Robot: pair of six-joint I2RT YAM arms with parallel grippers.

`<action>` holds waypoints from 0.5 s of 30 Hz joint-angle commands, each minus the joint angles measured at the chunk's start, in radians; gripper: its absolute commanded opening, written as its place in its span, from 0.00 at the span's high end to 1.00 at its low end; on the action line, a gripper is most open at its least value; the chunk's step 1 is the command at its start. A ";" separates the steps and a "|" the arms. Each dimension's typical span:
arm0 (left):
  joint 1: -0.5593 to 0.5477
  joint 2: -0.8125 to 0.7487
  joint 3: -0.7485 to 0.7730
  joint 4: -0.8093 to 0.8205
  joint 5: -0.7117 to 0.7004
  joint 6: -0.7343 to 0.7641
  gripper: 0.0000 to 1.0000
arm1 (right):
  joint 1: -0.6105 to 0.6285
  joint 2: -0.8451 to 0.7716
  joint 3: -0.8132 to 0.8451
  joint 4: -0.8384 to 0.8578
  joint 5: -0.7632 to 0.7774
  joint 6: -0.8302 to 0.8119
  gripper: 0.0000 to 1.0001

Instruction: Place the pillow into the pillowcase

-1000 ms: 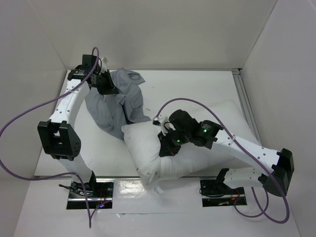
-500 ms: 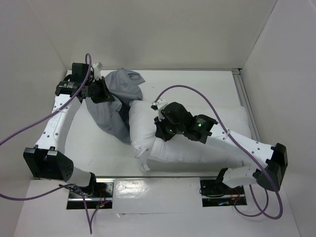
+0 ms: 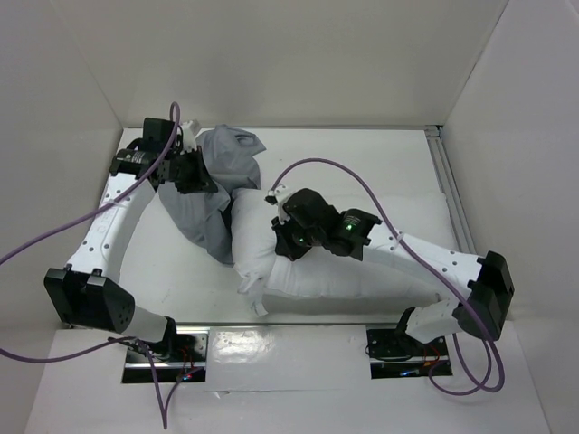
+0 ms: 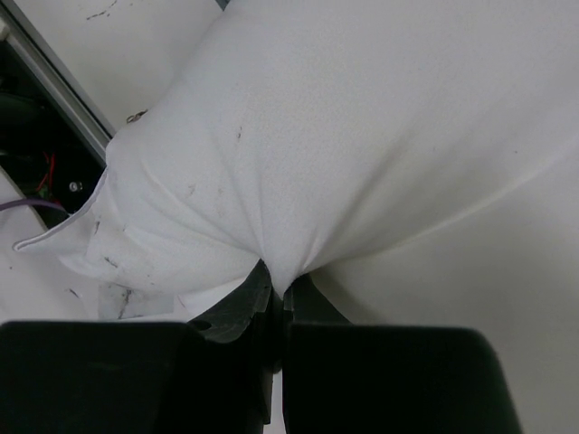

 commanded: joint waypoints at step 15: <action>-0.019 0.009 0.055 0.002 -0.004 -0.010 1.00 | 0.100 0.071 0.067 0.050 -0.061 -0.051 1.00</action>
